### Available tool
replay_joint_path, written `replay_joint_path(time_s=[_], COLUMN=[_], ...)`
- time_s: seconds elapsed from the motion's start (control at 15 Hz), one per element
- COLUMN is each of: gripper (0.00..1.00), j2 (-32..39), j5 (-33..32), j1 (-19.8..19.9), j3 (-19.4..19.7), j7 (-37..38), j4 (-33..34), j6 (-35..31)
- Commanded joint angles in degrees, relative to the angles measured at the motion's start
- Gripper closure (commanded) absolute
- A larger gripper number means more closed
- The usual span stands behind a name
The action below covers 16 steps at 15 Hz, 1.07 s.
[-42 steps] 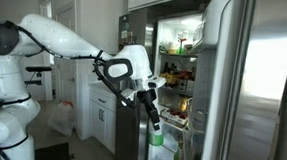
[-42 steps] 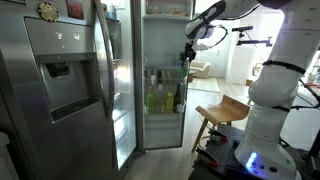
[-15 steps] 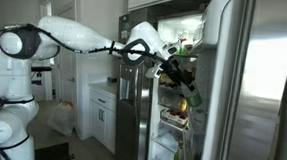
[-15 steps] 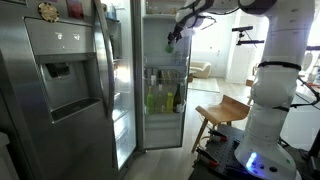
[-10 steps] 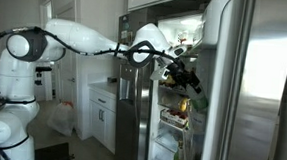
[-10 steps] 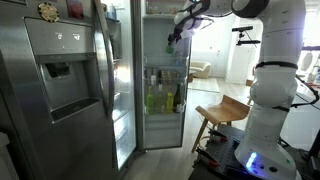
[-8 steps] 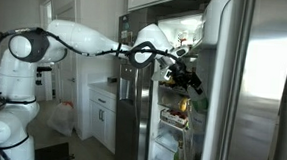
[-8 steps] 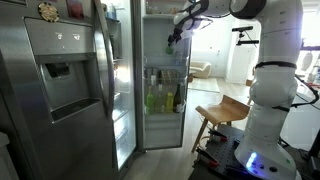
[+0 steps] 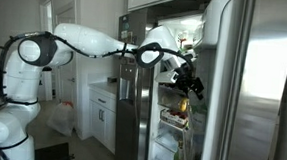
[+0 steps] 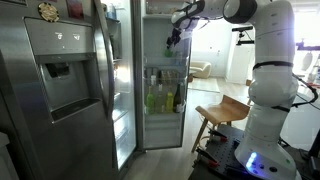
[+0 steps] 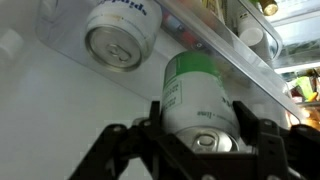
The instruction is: Remove the green can from the stool and place it in the fridge
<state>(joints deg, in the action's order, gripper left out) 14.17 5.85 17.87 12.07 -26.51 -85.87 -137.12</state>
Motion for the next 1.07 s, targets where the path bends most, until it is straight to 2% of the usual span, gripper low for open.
replay_joint_path(time_s=[0.0,0.73,1.0], gripper=[0.53,0.53,0.53], j2=[4.2,10.6,12.9], j5=[0.3,-1.8,-2.4], j1=[1.6,2.4,2.9], j3=[-1.2,-2.5,-2.2], j7=[-1.3,0.2,1.7], j4=[6.1,14.7,20.0], j6=[3.5,12.3,20.1])
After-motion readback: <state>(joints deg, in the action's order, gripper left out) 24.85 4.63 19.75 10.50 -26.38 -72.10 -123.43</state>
